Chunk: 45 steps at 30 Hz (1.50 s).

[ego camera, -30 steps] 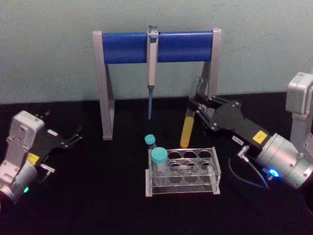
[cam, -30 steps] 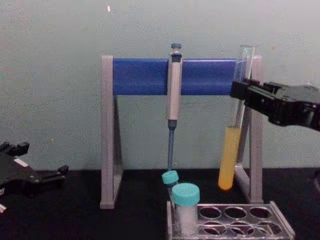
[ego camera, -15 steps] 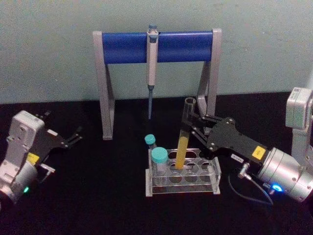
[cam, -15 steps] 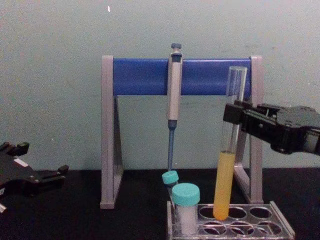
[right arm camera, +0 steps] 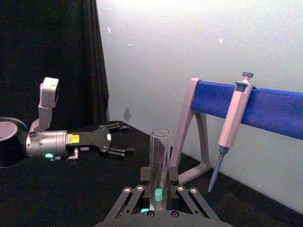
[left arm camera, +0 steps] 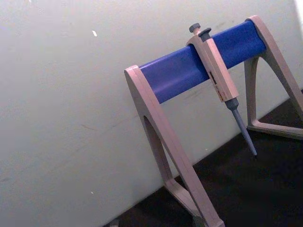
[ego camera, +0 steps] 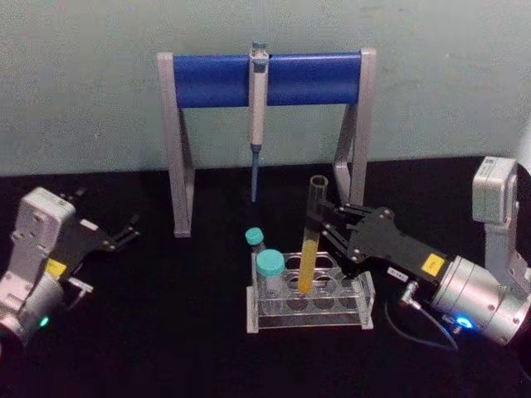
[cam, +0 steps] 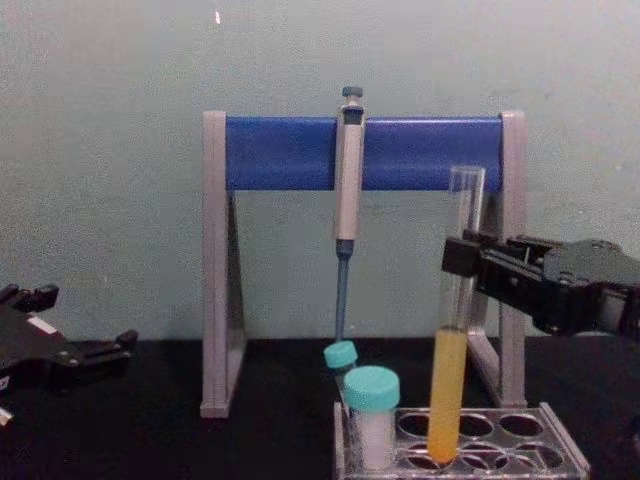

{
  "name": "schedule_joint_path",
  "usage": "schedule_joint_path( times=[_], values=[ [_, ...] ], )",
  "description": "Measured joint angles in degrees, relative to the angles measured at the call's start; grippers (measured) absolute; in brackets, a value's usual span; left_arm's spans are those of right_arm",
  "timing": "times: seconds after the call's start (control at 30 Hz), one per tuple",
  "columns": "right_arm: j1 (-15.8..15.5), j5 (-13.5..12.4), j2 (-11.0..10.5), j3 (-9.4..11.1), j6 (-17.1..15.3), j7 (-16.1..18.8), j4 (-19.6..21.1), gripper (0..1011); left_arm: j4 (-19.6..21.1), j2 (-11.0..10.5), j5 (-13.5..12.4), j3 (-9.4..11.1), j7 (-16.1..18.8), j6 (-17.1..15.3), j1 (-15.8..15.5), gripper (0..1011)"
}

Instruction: Pick up the test tube from the test tube rack, shake it, then place it back into the test tube rack.

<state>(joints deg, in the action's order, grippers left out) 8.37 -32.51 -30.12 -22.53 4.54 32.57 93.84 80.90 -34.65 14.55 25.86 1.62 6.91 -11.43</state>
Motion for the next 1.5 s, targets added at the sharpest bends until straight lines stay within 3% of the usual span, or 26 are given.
schedule_joint_path(
  times=[0.83, 1.5],
  values=[
    [2.2, 1.5, 2.1, -1.2, 1.6, 0.0, -4.0, 225, 0.0, 0.0, 0.0, 0.0, 0.0, 0.0, 0.0, 1001],
    [2.2, 2.9, 2.9, -2.4, 1.4, 0.2, -6.4, 225, 0.0, 0.0, 0.0, 0.0, 0.0, 0.0, 0.0, 1001]
  ],
)
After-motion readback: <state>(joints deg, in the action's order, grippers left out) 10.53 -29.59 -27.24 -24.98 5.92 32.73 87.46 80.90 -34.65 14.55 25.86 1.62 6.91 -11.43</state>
